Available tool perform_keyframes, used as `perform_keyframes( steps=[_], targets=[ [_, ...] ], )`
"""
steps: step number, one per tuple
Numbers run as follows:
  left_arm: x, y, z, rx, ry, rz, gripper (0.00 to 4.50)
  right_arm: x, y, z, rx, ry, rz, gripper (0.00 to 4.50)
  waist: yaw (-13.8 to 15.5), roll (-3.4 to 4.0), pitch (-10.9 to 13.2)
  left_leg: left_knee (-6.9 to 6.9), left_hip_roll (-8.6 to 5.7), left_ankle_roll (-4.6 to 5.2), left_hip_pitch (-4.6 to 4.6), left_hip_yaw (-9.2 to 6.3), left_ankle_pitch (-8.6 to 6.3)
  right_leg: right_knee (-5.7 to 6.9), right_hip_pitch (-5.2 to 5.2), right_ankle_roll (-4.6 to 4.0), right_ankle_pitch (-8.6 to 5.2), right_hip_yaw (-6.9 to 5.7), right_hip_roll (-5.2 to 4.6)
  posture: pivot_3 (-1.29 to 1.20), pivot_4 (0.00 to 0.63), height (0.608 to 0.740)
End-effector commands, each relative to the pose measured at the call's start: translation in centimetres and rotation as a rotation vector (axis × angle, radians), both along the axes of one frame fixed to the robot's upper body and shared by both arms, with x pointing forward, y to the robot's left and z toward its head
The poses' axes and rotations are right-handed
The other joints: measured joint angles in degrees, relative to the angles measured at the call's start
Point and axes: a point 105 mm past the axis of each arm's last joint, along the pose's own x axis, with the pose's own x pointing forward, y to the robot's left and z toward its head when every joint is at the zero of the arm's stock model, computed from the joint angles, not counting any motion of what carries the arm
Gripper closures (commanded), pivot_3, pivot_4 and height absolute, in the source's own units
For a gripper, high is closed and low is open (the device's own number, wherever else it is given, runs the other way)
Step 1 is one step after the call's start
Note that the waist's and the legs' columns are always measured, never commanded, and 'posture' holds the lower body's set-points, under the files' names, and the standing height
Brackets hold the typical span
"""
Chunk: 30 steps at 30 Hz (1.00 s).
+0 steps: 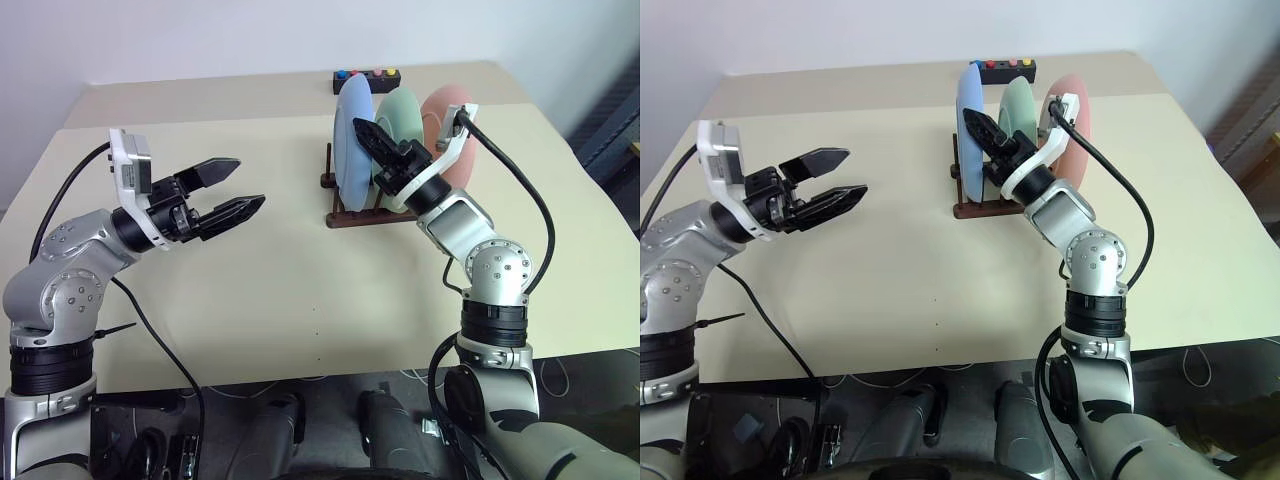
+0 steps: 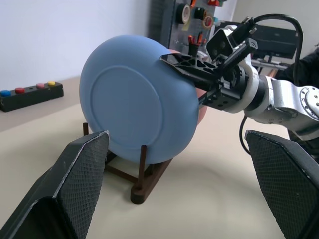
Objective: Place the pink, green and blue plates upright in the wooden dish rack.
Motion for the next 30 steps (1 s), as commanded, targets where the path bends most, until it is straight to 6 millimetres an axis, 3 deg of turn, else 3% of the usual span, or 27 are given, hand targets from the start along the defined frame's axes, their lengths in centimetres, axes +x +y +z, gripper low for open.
perform_keyframes(
  steps=[1, 6, 14, 22, 27, 30],
  targets=[
    [-0.6, 0.0, 0.7, 0.016, -0.043, -0.003, 0.00, -0.3, 0.3, 0.6, 0.009, -0.030, 0.011, 2.53, 0.00, 0.00, 0.00, 0.00, 0.00, 0.00, 0.00, 0.00, 0.00, 0.00, 0.00, 0.00, 0.00, 0.00, 0.00, 0.00, 0.150, 0.740],
    [-0.5, 0.1, 0.7, 0.016, -0.040, -0.004, 0.00, -0.8, 0.5, 1.2, -0.005, -0.067, 0.021, 0.03, 0.01, 0.00, 0.00, 0.00, 0.00, 0.00, 0.00, 0.00, 0.00, 0.00, 0.00, 0.00, 0.00, 0.00, 0.00, 0.00, 0.150, 0.740],
    [-0.5, 0.0, 0.7, 0.012, -0.035, -0.010, 0.00, -2.4, 0.7, 3.6, -0.036, -0.197, 0.042, 0.03, 0.05, 0.00, 0.00, 0.00, 0.00, 0.00, 0.00, 0.00, 0.00, 0.00, 0.00, 0.00, 0.00, 0.00, 0.00, 0.00, 0.150, 0.740],
    [-0.3, -0.1, 0.7, 0.009, -0.037, -0.014, 0.00, -3.9, 0.0, 4.9, -0.202, -0.376, 0.011, 0.03, 0.03, -0.01, 0.00, 0.00, 0.01, 0.00, 0.00, 0.00, 0.00, -0.01, 0.00, 0.00, 0.00, 0.00, 0.00, 0.00, 0.150, 0.740],
    [-0.1, -0.2, 0.6, 0.006, -0.038, -0.019, 0.00, -3.2, 0.7, 3.8, -0.228, -0.347, 0.013, 0.03, 0.02, -0.02, -0.01, 0.00, 0.01, 0.00, 0.00, 0.01, 0.00, -0.01, 0.01, 0.00, 0.00, 0.00, 0.00, 0.00, 0.150, 0.740],
    [-0.1, -0.2, 0.8, 0.004, -0.040, -0.017, 0.00, -2.9, -0.5, 4.6, -0.198, -0.358, -0.019, 0.03, 0.13, -0.02, -0.01, 0.00, 0.01, -0.01, 0.00, 0.01, 0.00, -0.01, 0.01, 0.00, 0.00, 0.00, -0.01, 0.00, 0.150, 0.740]
  ],
)
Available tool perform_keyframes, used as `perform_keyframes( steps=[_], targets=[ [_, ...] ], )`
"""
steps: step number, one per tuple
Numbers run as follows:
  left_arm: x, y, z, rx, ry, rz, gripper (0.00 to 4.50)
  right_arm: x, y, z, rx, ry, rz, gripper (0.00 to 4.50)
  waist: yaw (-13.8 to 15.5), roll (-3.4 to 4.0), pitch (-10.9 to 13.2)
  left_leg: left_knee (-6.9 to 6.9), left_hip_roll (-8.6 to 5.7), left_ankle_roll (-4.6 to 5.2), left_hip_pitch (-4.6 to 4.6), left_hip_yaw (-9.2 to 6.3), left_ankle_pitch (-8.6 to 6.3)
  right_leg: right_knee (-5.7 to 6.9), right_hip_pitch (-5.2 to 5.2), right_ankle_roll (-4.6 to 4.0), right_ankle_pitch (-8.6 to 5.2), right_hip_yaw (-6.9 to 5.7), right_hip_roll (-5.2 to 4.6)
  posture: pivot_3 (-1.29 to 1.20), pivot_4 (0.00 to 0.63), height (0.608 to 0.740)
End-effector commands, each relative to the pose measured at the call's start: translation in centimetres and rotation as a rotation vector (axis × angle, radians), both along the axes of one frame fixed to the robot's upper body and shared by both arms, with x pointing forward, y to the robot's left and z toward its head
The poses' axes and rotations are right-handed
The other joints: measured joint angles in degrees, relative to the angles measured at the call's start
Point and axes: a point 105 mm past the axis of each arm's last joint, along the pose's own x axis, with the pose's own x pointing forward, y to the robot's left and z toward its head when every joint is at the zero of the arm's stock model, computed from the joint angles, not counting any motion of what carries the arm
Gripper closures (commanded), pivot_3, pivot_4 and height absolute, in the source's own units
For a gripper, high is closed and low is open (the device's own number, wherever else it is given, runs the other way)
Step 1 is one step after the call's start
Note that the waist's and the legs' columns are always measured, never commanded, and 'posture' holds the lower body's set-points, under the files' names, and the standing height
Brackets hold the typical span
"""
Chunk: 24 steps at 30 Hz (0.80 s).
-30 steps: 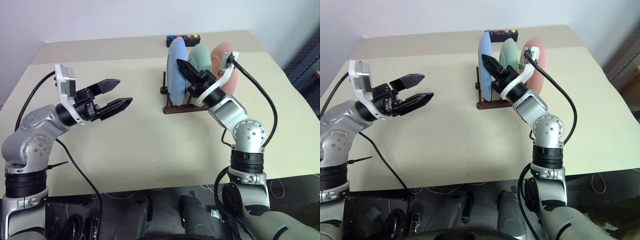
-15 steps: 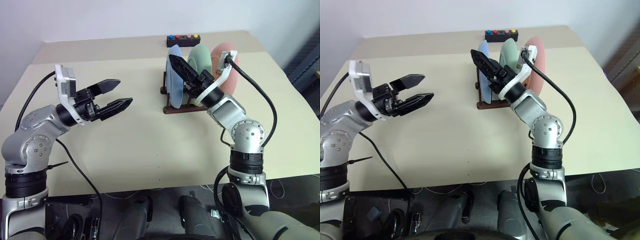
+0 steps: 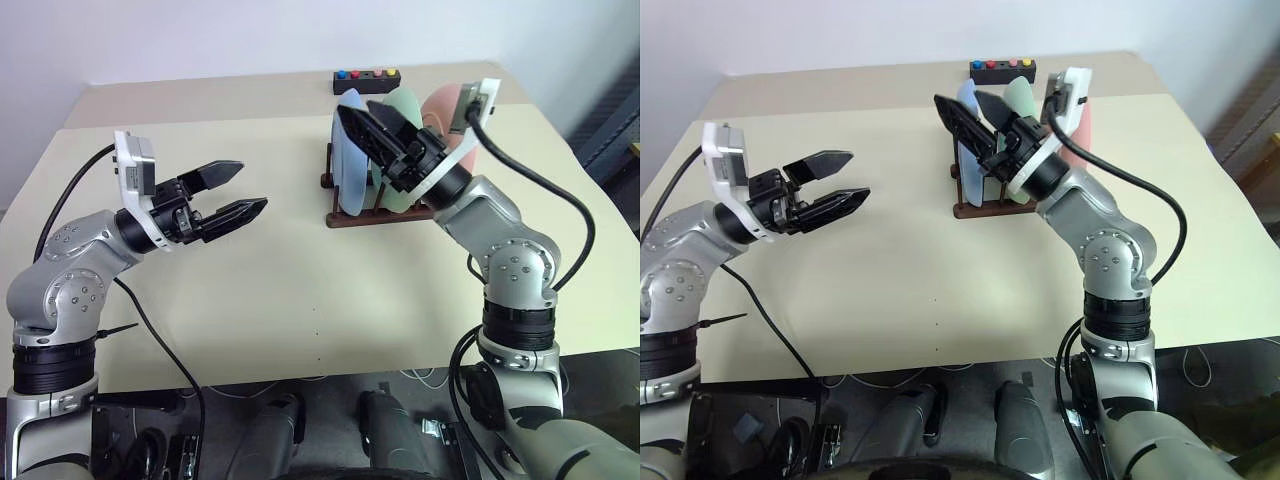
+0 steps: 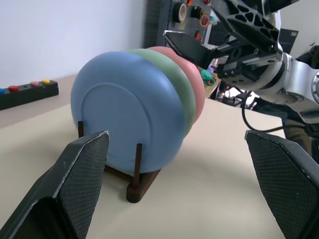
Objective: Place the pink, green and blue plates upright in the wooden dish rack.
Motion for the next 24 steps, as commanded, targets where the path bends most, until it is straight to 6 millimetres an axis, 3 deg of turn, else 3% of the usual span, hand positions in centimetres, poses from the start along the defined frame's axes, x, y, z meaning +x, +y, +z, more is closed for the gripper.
perform_keyframes(
  steps=[1, 9, 13, 20, 24],
  targets=[
    [-0.2, 0.1, 1.1, 0.003, -0.051, 0.003, 0.00, -0.5, -1.6, 2.3, 0.051, -0.089, -0.031, 0.03, 0.07, 0.00, 0.00, 0.00, 0.00, 0.00, 0.00, 0.00, 0.00, 0.00, 0.00, 0.00, 0.00, 0.00, 0.00, 0.00, 0.150, 0.740],
    [-0.1, 0.4, 1.2, 0.010, -0.056, 0.019, 0.00, -2.3, -4.7, 3.3, -0.046, -0.280, -0.113, 0.03, 0.17, 0.00, 0.00, 0.01, 0.00, 0.01, 0.00, 0.00, -0.01, -0.05, 0.04, 0.00, 0.00, -0.02, 0.00, 0.00, 0.150, 0.740],
    [0.2, 0.3, 1.3, 0.027, -0.066, 0.017, 0.00, -4.2, -6.5, 4.3, -0.083, -0.356, -0.118, 0.03, 0.23, -0.01, 0.00, 0.00, 0.02, 0.01, 0.00, 0.00, 0.00, -0.04, 0.03, 0.00, 0.01, -0.02, 0.00, 0.00, 0.150, 0.740],
    [1.1, 1.5, 1.1, 0.081, -0.068, 0.023, 0.00, -7.0, -9.3, -0.8, -0.478, -0.287, 0.012, 0.03, 0.50, -0.06, -0.03, 0.05, 0.01, 0.06, 0.00, 0.01, -0.04, -0.18, 0.18, 0.02, 0.02, -0.09, -0.02, 0.00, 0.150, 0.740],
    [1.2, 1.9, -0.5, 0.141, -0.053, 0.012, 0.00, -8.9, -10.0, -4.2, -0.601, -0.196, 0.145, 0.03, 0.28, -0.06, -0.03, 0.04, 0.03, 0.07, 0.01, 0.01, -0.04, -0.18, 0.18, 0.03, 0.02, -0.10, -0.03, 0.00, 0.150, 0.740]
  ],
)
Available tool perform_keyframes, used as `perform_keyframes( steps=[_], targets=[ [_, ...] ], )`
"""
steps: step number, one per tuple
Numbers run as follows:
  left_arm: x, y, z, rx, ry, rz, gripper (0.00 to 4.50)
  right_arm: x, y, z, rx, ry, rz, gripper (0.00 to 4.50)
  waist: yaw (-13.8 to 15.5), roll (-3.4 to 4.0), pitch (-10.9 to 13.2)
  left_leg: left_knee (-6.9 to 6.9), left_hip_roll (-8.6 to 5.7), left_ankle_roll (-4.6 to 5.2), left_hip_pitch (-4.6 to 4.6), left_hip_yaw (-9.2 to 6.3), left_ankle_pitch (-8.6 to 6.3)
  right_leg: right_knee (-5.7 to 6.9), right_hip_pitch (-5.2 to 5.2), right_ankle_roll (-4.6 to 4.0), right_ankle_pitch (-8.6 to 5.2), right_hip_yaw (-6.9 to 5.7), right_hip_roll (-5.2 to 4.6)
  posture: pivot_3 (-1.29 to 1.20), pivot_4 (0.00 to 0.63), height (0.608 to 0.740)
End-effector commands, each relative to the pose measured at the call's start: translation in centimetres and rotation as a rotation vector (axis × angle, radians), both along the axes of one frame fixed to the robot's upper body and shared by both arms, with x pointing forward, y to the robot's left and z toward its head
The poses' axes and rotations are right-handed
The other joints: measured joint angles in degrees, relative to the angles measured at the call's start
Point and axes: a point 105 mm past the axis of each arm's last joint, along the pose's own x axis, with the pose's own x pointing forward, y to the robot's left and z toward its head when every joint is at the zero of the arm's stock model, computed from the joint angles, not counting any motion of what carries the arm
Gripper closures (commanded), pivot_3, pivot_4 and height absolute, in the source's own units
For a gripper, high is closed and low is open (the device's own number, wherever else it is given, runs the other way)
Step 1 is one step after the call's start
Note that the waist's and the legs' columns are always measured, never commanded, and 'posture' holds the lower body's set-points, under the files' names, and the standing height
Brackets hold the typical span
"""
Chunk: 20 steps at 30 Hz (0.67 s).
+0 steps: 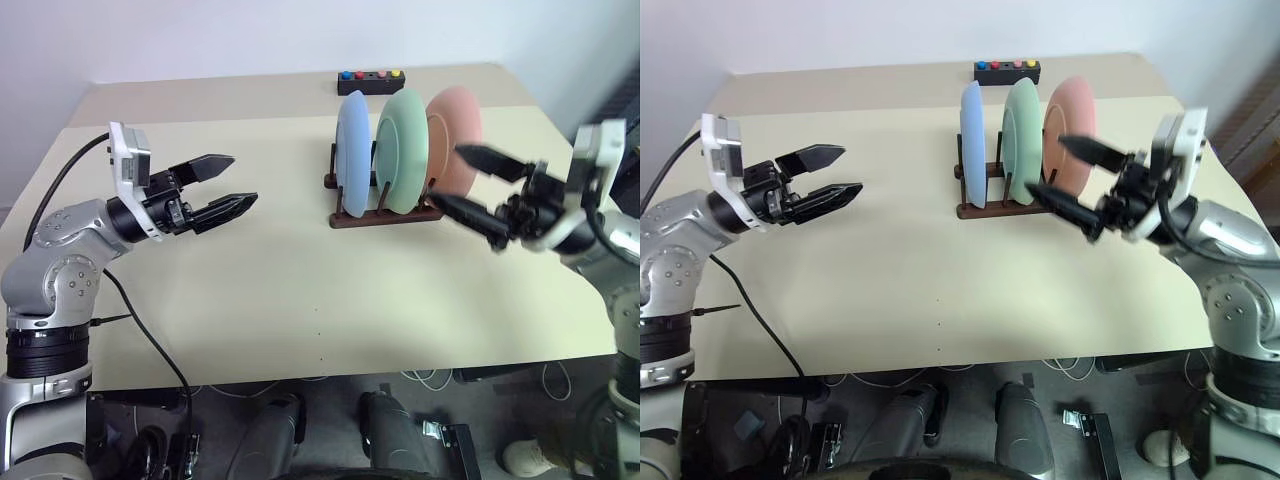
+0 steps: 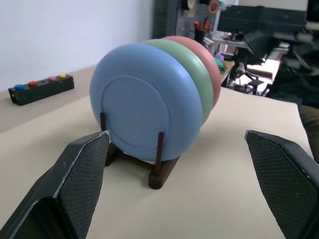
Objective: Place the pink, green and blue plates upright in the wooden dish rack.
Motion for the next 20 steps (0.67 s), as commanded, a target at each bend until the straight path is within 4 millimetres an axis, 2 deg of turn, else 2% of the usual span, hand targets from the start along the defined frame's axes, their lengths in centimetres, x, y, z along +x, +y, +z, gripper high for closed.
perform_keyframes(
  steps=[1, 6, 13, 16, 20],
  targets=[
    [-0.4, 0.4, -0.6, 0.076, -0.033, -0.009, 0.00, -1.3, 0.0, -0.2, -0.068, -0.047, 0.063, 0.03, -0.26, 0.00, 0.00, 0.00, 0.01, 0.00, 0.00, 0.02, 0.00, 0.00, 0.00, 0.00, 0.00, 0.01, 0.00, 0.00, 0.150, 0.740],
    [-1.1, 1.3, -1.8, 0.152, -0.021, -0.026, 0.00, -1.7, -0.3, -0.1, -0.062, -0.061, 0.086, 0.03, 0.05, 0.01, 0.01, 0.01, 0.09, 0.00, 0.03, 0.11, 0.00, -0.01, -0.01, -0.01, 0.01, 0.08, -0.01, 0.00, 0.150, 0.740],
    [-2.8, 2.3, -2.9, 0.224, 0.012, -0.086, 0.00, -2.8, -1.8, 0.4, -0.041, -0.082, 0.079, 0.03, 0.34, 0.00, 0.01, 0.04, 0.06, 0.06, 0.01, 0.11, -0.05, -0.11, 0.05, -0.02, 0.01, 0.07, -0.04, 0.00, 0.150, 0.740],
    [-3.5, 2.5, -3.6, 0.237, 0.043, -0.085, 0.00, -2.9, -1.9, -0.4, -0.061, -0.057, 0.077, 0.03, 0.21, 0.00, 0.00, 0.05, 0.08, 0.06, 0.01, 0.10, -0.06, -0.11, 0.05, -0.02, 0.01, 0.07, -0.05, 0.00, 0.150, 0.740],
    [-4.1, 2.6, -4.1, 0.242, 0.063, -0.082, 0.00, -2.9, -2.0, -0.4, -0.056, -0.057, 0.068, 0.03, 0.07, 0.01, 0.01, 0.04, 0.10, 0.07, 0.01, 0.11, -0.06, -0.10, 0.03, -0.02, 0.01, 0.09, -0.06, 0.00, 0.150, 0.740]
  ],
)
